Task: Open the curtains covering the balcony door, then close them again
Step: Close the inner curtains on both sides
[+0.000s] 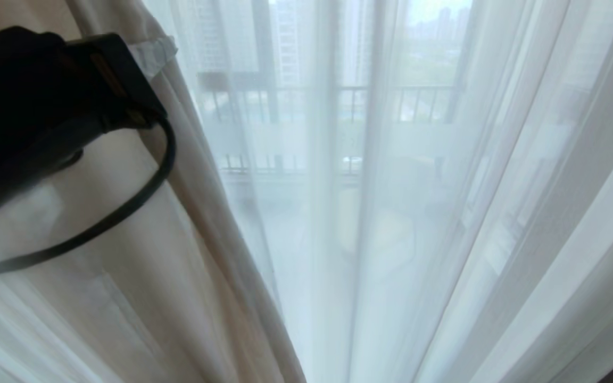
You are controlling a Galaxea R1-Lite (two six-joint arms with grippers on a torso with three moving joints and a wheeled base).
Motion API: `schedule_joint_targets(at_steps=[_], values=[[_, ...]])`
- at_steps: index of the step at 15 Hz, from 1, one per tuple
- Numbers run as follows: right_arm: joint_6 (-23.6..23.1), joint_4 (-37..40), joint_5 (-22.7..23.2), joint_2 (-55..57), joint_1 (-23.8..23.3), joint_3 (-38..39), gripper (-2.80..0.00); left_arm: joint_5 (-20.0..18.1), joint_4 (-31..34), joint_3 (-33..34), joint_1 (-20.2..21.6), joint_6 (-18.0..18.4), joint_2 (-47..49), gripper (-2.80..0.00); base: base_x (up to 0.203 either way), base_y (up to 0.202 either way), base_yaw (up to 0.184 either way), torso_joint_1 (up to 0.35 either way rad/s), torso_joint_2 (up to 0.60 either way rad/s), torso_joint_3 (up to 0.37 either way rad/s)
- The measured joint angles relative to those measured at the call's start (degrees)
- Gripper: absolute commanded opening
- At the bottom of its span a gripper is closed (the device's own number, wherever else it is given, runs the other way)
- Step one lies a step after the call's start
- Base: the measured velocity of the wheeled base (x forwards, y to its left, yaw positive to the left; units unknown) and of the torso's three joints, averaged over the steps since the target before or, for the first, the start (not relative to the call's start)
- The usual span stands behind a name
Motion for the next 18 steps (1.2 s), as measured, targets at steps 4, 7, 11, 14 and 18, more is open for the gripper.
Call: schedule_joint_targets(at_steps=[4, 7, 11, 14, 18], values=[[0.0, 0.0, 0.0, 0.0, 0.0, 0.0, -2.8, 2.6, 1.6, 0.5, 8.1, 0.7, -3.9, -2.8, 0.0, 0.0, 0.0, 0.0, 0.0, 0.0], [0.0, 0.0, 0.0, 0.0, 0.0, 0.0, -2.8, 2.4, 3.2, 2.2, 18.1, 0.8, -6.8, -2.8, 0.0, 0.0, 0.0, 0.0, 0.0, 0.0], [0.0, 0.0, 0.0, 0.0, 0.0, 0.0, -2.8, 2.0, 3.6, 5.5, 29.0, 0.3, -8.9, -2.8, 0.0, 0.0, 0.0, 0.0, 0.0, 0.0], [0.0, 0.0, 0.0, 0.0, 0.0, 0.0, -2.8, 0.7, 3.4, 6.0, 35.1, 0.2, -8.5, -2.8, 0.0, 0.0, 0.0, 0.0, 0.0, 0.0], [0.0, 0.0, 0.0, 0.0, 0.0, 0.0, -2.8, -0.5, 2.9, 5.5, 38.8, 0.3, -6.6, -2.8, 0.0, 0.0, 0.0, 0.0, 0.0, 0.0]])
